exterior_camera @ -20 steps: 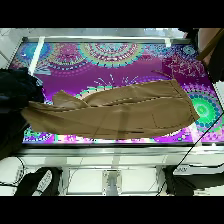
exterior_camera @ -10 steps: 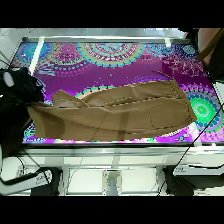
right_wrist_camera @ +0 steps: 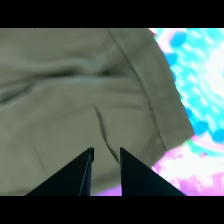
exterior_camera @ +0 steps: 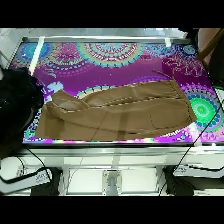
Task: Fold the clothes and pants, and hang the long-sleeved shirts on hangers.
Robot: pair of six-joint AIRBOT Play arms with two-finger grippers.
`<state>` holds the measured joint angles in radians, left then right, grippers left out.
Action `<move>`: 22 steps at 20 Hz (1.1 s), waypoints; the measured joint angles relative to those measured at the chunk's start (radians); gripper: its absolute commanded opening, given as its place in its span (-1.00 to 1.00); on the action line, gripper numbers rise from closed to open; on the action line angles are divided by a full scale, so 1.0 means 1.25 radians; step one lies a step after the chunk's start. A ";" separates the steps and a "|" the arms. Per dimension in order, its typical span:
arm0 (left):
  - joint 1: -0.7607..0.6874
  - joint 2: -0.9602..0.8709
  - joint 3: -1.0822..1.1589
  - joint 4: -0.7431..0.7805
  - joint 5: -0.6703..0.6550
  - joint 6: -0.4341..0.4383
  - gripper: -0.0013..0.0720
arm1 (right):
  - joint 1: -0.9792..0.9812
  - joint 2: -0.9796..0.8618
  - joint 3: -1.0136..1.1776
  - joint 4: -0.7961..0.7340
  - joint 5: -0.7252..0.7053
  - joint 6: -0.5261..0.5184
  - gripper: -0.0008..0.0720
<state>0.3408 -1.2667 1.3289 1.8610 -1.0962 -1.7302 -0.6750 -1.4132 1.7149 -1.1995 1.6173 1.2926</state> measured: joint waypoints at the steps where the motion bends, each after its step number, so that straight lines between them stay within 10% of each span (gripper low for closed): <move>1: 0.047 0.052 -0.050 0.006 -0.011 -0.002 0.95 | -0.016 0.020 -0.027 -0.005 0.007 -0.006 -0.38; 5: 0.331 0.255 -0.307 -0.064 -0.031 0.032 0.95 | -0.085 0.123 -0.178 0.026 -0.009 -0.031 -0.38; 11: 0.769 0.254 -0.524 -0.572 -0.111 0.312 0.95 | -0.114 0.195 -0.280 0.072 -0.050 -0.058 -0.38; 22: 0.670 0.127 -0.687 -0.810 -0.024 0.449 0.94 | -0.119 0.210 -0.297 0.139 -0.057 -0.065 -0.38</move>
<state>1.1778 -1.1076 0.4702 0.8482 -1.1267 -1.1690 -0.8234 -1.1507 1.3437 -1.0260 1.5455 1.2114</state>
